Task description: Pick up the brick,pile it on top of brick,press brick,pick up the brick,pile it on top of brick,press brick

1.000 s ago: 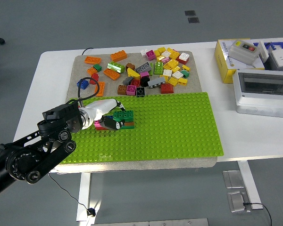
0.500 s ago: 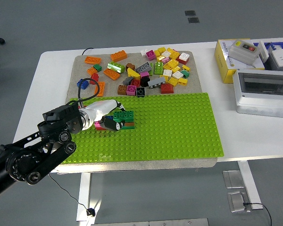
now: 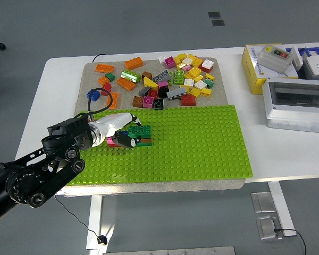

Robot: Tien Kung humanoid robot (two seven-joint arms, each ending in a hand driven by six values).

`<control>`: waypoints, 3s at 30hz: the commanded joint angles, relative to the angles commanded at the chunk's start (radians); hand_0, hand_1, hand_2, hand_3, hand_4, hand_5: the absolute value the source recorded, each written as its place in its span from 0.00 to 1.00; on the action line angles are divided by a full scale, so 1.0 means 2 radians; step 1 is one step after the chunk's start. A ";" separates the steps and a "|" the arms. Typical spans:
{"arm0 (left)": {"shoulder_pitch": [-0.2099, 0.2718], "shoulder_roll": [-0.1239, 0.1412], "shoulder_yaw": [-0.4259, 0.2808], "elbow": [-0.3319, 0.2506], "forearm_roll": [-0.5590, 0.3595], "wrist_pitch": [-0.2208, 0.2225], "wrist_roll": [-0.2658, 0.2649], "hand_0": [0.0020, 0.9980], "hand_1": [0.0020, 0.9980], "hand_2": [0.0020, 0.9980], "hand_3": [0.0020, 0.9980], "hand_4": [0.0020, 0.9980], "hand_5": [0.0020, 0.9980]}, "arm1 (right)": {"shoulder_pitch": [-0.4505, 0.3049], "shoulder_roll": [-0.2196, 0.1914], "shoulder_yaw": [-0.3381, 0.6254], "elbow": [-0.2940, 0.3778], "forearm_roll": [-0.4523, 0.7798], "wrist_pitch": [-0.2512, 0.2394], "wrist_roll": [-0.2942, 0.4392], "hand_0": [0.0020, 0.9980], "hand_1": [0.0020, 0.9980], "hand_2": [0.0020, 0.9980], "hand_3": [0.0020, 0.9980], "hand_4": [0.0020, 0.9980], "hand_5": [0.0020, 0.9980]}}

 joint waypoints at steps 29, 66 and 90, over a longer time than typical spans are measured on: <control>-0.002 0.001 -0.001 0.003 0.002 0.005 -0.006 0.98 0.97 0.97 0.73 0.66 0.25 | 0.000 0.000 0.001 0.000 0.001 0.000 0.003 0.70 0.63 0.46 0.76 0.63 1.00; -0.001 0.002 0.001 0.009 -0.004 0.008 -0.014 0.98 0.98 0.97 0.74 0.78 0.36 | -0.002 0.000 -0.003 0.000 0.003 0.000 0.003 0.70 0.63 0.46 0.75 0.63 1.00; -0.022 0.004 0.015 0.026 -0.008 0.007 -0.030 0.98 0.98 0.97 0.73 0.78 0.36 | 0.001 -0.001 -0.007 0.000 0.007 0.000 0.005 0.70 0.63 0.45 0.75 0.63 1.00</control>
